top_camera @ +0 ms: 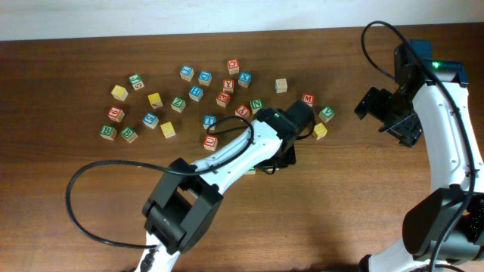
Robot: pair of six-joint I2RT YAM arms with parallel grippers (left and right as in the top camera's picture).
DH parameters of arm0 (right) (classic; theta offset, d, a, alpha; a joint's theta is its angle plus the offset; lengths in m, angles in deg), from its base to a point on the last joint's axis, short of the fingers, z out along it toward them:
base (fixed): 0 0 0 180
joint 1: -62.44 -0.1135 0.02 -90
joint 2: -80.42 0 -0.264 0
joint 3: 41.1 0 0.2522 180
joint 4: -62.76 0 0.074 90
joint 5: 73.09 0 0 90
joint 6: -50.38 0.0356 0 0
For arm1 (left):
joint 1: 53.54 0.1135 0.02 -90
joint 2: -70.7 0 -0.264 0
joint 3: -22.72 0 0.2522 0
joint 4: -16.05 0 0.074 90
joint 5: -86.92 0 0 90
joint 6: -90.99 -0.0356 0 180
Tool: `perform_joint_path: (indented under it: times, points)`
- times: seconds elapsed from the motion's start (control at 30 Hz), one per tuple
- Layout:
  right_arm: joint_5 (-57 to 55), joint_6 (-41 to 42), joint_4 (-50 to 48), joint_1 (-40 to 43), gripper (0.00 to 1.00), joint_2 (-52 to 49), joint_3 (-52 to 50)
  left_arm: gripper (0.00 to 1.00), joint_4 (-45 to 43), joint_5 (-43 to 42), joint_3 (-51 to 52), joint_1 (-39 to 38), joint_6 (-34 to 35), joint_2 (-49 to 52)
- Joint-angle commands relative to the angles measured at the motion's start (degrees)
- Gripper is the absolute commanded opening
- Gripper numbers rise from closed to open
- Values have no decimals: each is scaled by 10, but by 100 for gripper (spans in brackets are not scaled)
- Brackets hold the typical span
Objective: Spell out ICRA
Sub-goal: 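Set the red A block down right of the R and open the left gripper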
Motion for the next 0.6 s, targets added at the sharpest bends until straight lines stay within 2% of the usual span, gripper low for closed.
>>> perform_joint_path:
  times: [0.0, 0.2, 0.27, 0.53, 0.57]
  points:
    - [-11, 3, 0, 2, 98, 1, -2, 24, -6, 12, 17, 0, 5, 36]
    - [-11, 3, 0, 2, 98, 1, -2, 26, -16, 13, 17, 1, 1, 39]
    - [-11, 3, 0, 2, 98, 1, -2, 39, -16, 12, 17, 1, 1, 39]
    - [-11, 3, 0, 2, 98, 1, -2, 38, -16, 12, 16, 1, -14, 39]
    - [-11, 3, 0, 2, 98, 1, -2, 42, -16, 12, 14, 1, -25, 39]
